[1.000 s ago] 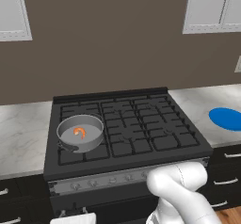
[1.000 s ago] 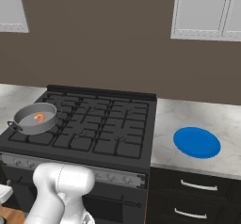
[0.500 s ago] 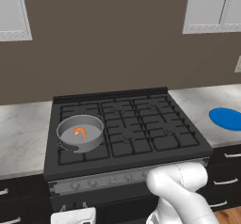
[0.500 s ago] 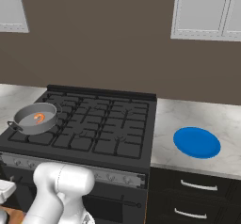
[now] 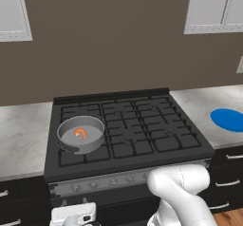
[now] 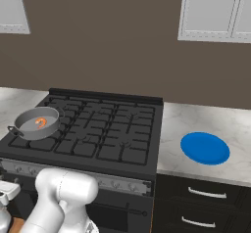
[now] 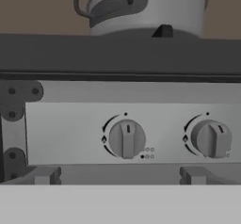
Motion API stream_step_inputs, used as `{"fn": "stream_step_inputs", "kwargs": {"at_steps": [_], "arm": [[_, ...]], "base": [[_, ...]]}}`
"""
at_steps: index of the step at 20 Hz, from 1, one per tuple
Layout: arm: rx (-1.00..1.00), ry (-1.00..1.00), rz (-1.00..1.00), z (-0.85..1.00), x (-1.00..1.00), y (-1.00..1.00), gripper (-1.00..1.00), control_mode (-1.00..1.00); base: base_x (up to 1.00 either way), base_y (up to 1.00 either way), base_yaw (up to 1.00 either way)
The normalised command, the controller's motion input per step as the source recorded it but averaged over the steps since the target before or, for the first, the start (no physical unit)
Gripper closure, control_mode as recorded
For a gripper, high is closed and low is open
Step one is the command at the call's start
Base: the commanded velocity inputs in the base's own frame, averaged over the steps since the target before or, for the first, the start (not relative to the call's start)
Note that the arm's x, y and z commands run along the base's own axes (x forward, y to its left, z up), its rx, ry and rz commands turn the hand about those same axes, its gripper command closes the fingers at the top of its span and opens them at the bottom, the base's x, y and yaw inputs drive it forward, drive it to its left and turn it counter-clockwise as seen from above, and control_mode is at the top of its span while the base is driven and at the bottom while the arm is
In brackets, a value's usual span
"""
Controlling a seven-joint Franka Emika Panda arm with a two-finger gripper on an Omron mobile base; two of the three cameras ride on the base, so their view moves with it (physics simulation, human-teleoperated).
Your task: Retrieve the frozen meat and place it in the pot on a burner. Then turn the burner on.
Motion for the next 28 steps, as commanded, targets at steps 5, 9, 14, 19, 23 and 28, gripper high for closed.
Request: {"fn": "stream_step_inputs", "kwargs": {"at_steps": [5,9,14,19,23,28], "arm": [[0.0,0.0,0.0,0.09,0.11,0.0,-1.0,-1.0],[0.0,0.0,0.0,0.0,0.06,0.0,-1.0,-1.0],[0.0,0.0,0.0,0.0,0.06,-0.03,-1.0,-1.0],[0.0,-0.11,0.0,-0.08,0.07,-0.02,-1.0,-1.0],[0.0,-0.13,0.0,-0.04,0.07,0.0,-1.0,-1.0],[0.0,-0.02,0.0,0.0,0.03,0.0,-1.0,-1.0]], "base": [[0.0,0.0,0.0],[0.0,0.0,0.0],[0.0,0.0,0.0],[0.0,0.0,0.0],[0.0,0.0,0.0],[0.0,0.0,0.0]]}}
